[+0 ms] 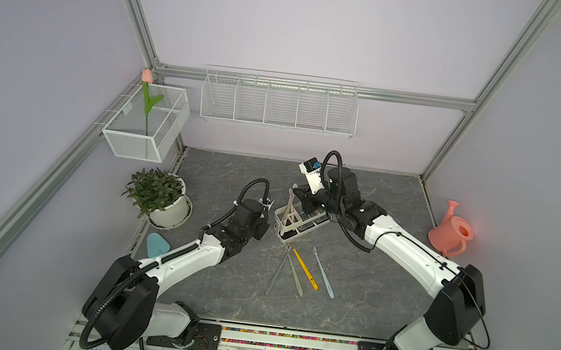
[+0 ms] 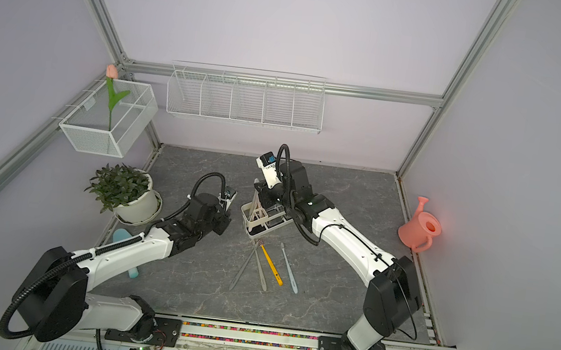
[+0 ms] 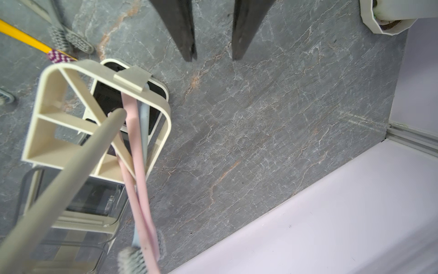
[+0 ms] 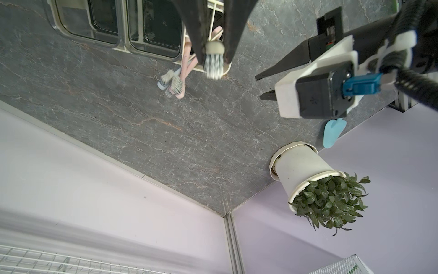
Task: Place the toothbrush into the toothbrush holder
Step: Adjust the toothbrush at the toothbrush holder.
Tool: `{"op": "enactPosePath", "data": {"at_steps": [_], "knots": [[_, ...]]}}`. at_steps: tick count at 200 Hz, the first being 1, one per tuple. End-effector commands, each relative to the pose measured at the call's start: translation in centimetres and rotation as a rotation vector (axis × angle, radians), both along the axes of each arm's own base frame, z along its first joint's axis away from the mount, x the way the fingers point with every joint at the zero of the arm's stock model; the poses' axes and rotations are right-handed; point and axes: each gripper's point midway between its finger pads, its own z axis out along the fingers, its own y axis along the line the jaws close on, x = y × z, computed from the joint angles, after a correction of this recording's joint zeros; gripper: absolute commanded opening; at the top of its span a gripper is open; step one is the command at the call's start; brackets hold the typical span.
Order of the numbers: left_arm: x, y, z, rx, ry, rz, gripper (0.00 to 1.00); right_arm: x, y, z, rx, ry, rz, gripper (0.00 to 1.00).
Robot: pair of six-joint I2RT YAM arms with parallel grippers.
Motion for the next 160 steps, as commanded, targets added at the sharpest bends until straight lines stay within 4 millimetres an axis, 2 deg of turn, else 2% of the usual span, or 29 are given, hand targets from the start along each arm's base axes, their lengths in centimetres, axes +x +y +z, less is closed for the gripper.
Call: {"op": "enactPosePath", "data": {"at_steps": [1, 76, 160], "knots": [[-0.1, 0.0, -0.5, -0.012, 0.005, 0.013, 0.31, -0.4, 0.7, -1.6, -0.036, 0.01, 0.022, 0.07], [-0.2, 0.0, -0.4, -0.016, 0.005, 0.011, 0.31, -1.2, 2.0, -4.2, -0.098, 0.016, 0.025, 0.07], [-0.2, -0.2, -0.6, -0.016, 0.012, 0.003, 0.31, -1.6, 2.1, -6.5, -0.149, 0.01, 0.009, 0.07]]}}
